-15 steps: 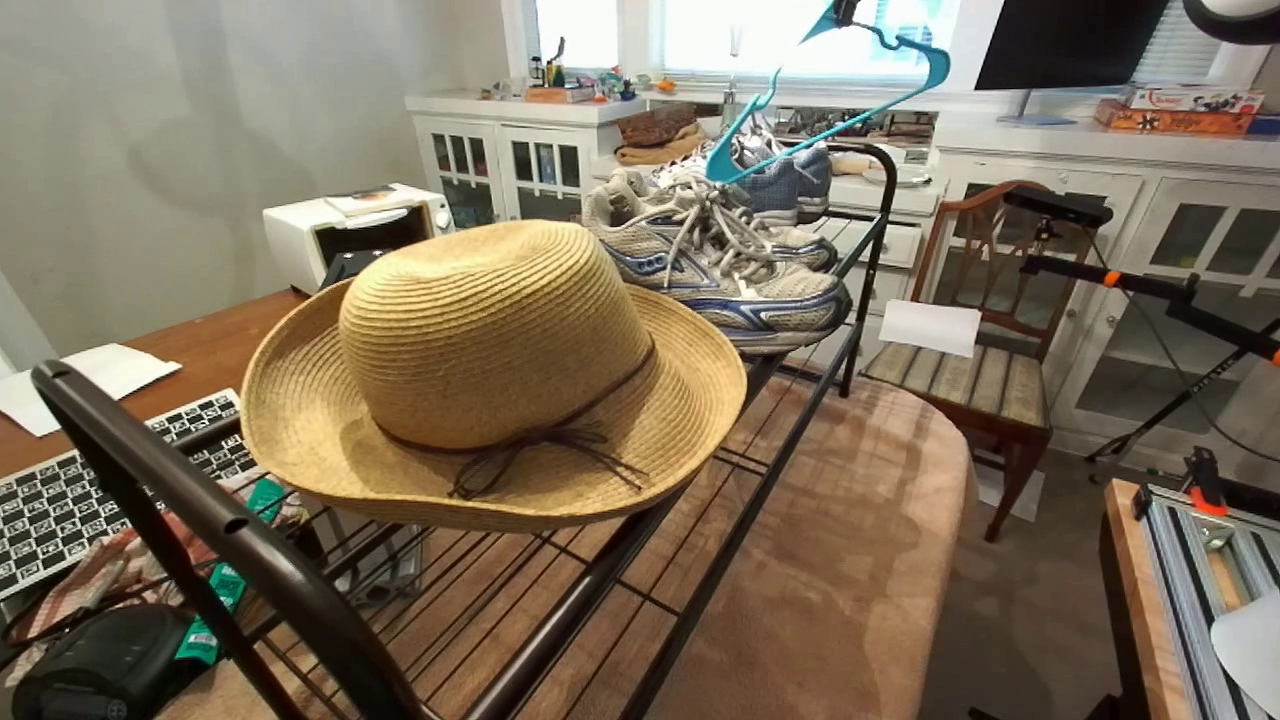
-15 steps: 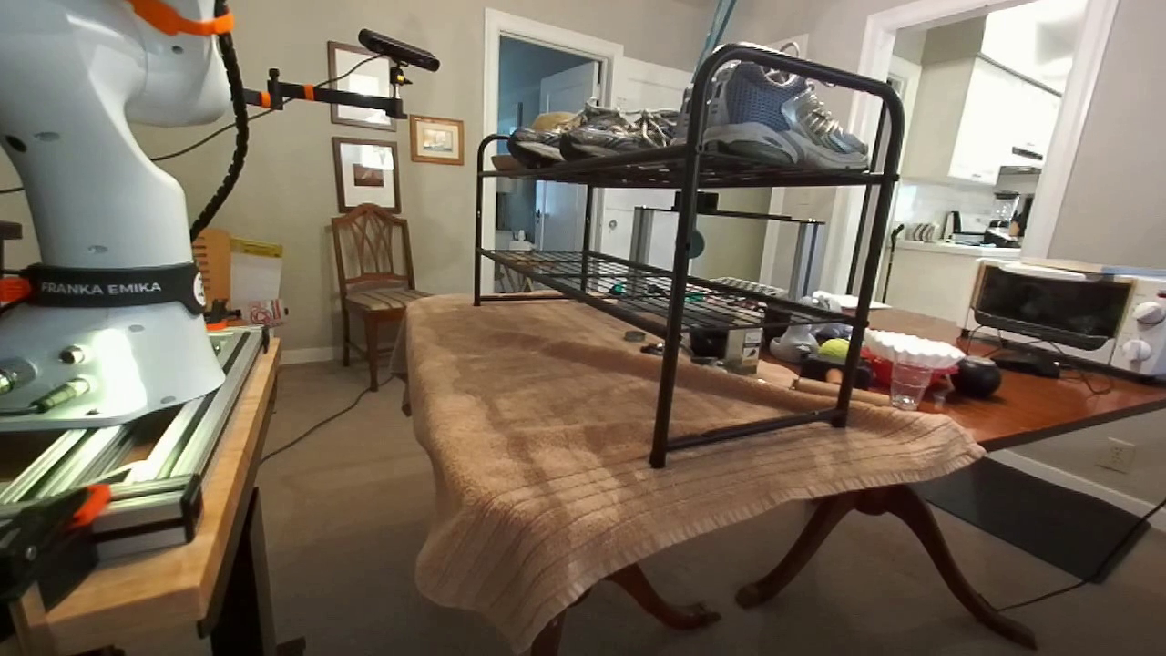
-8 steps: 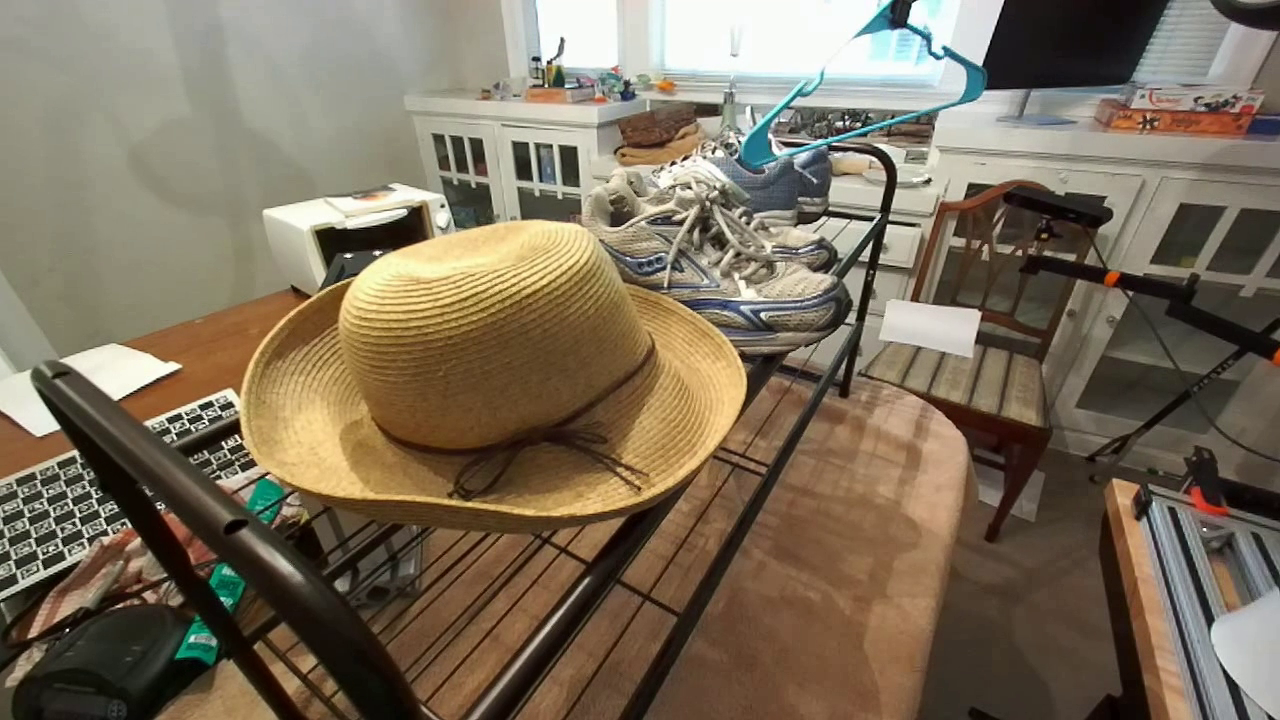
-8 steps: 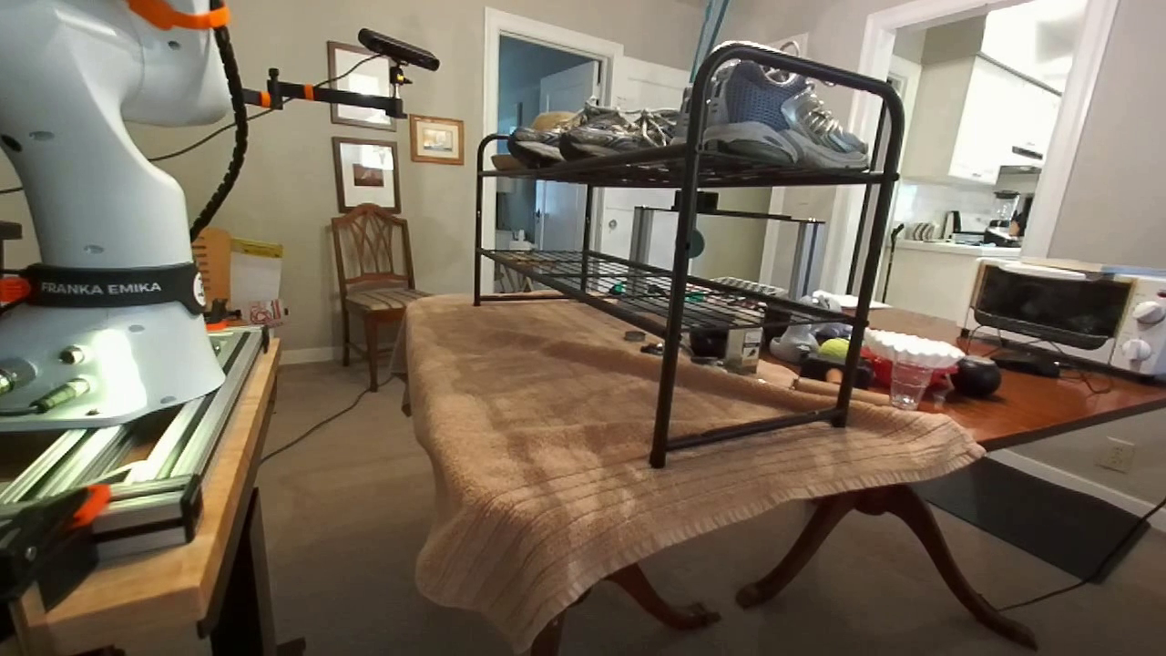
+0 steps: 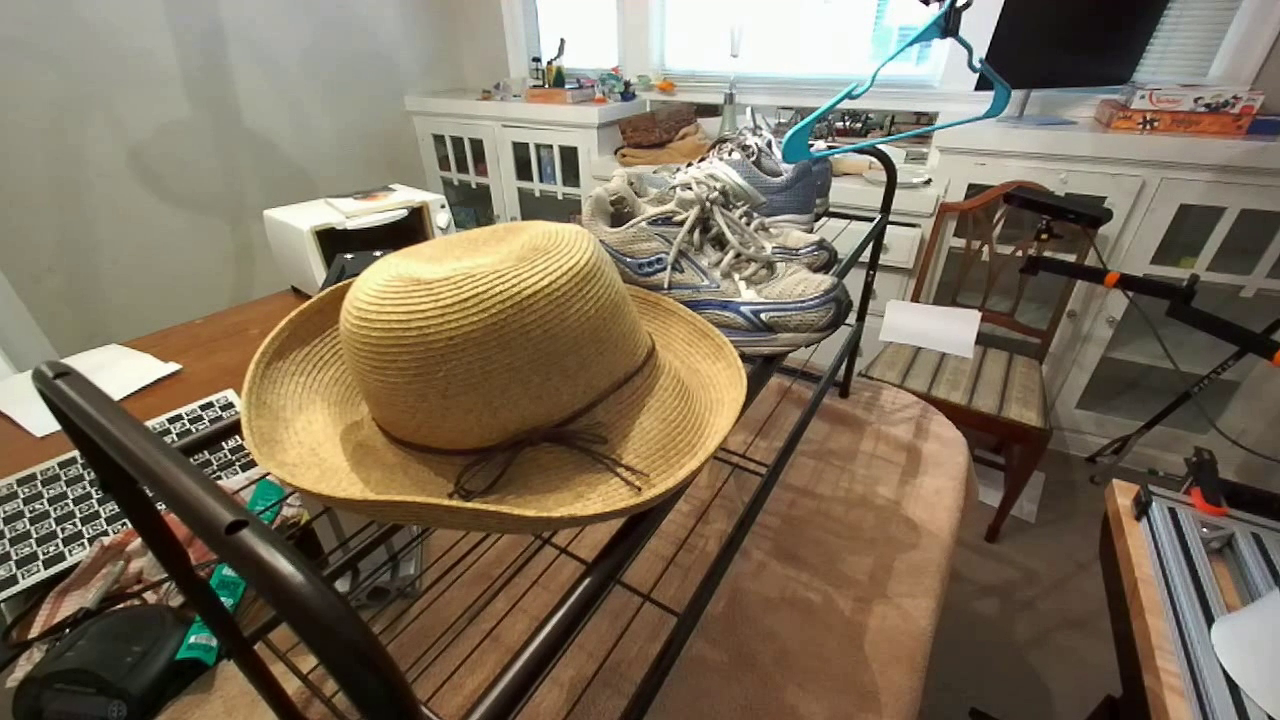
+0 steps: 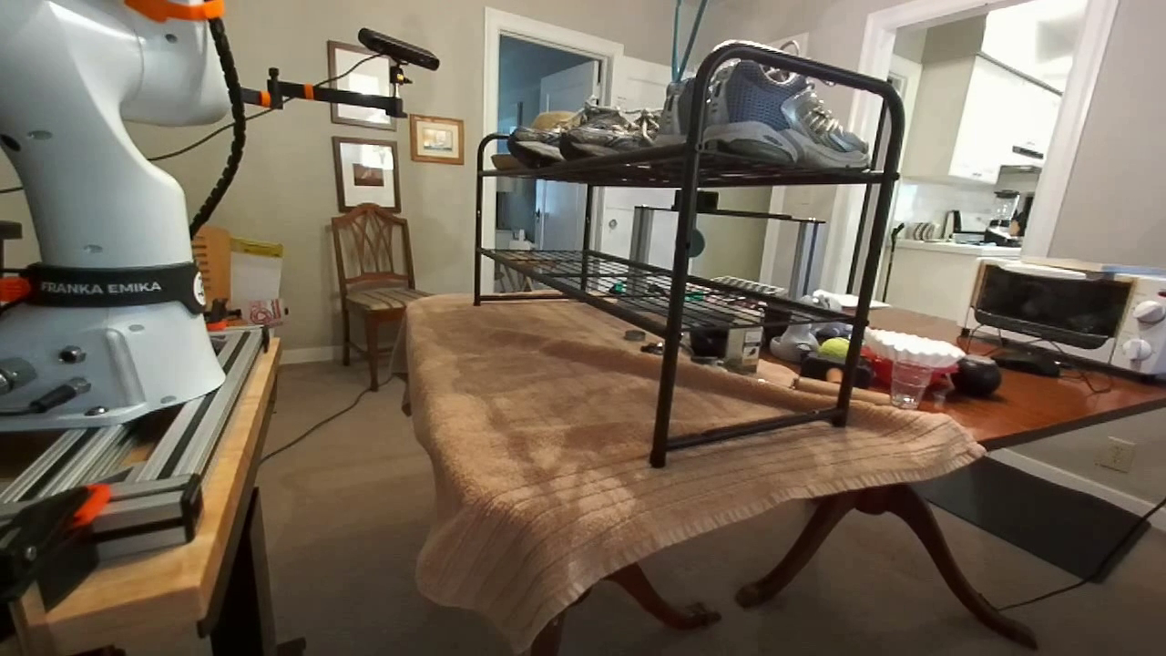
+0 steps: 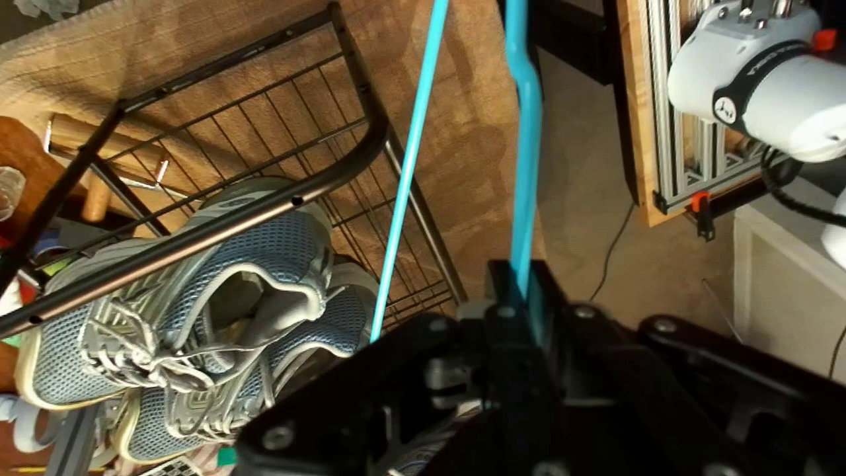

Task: Hang the hanger to the right side of the shoe rack

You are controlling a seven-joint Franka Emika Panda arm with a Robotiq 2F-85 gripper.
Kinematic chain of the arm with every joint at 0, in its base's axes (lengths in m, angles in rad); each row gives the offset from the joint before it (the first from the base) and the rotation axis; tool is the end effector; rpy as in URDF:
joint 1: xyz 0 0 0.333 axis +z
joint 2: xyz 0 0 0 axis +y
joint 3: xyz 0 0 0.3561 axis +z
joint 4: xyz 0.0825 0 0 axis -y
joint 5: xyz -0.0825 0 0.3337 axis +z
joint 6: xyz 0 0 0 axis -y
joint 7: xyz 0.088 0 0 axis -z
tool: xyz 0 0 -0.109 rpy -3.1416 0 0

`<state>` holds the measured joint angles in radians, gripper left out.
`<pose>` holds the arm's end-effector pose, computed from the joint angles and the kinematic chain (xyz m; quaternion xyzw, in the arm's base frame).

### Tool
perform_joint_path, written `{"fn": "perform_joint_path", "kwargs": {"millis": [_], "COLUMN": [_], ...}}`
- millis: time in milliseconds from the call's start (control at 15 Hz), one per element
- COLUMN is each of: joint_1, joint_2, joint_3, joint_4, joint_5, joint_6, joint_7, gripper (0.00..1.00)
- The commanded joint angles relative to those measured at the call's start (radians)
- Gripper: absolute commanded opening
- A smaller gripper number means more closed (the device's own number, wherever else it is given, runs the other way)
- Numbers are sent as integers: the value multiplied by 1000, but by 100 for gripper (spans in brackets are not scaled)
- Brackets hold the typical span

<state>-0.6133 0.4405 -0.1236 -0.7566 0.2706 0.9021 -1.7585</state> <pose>0.4540 -0.3270 0.6926 -0.8234 -0.5408 -0.0391 0.1675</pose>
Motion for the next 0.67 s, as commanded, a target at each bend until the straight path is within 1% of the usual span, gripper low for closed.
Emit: {"fn": "perform_joint_path", "kwargs": {"millis": [0,67,200,333,467,600], "joint_1": [31,29,0,-10,-15,-12], "joint_2": [-93,-112,-146,-176,-208,-235], "joint_3": [-6,-3,3,0,-2,-4], "joint_4": [-150,-180,-239,-298,-359,-408], "joint_5": [-108,-101,22,93,123,104], "joint_6": [-2,14,70,112,128,142], "joint_7": [-123,-128,-52,-17,-29,-57], "gripper": [2,2,2,2,2,2]}}
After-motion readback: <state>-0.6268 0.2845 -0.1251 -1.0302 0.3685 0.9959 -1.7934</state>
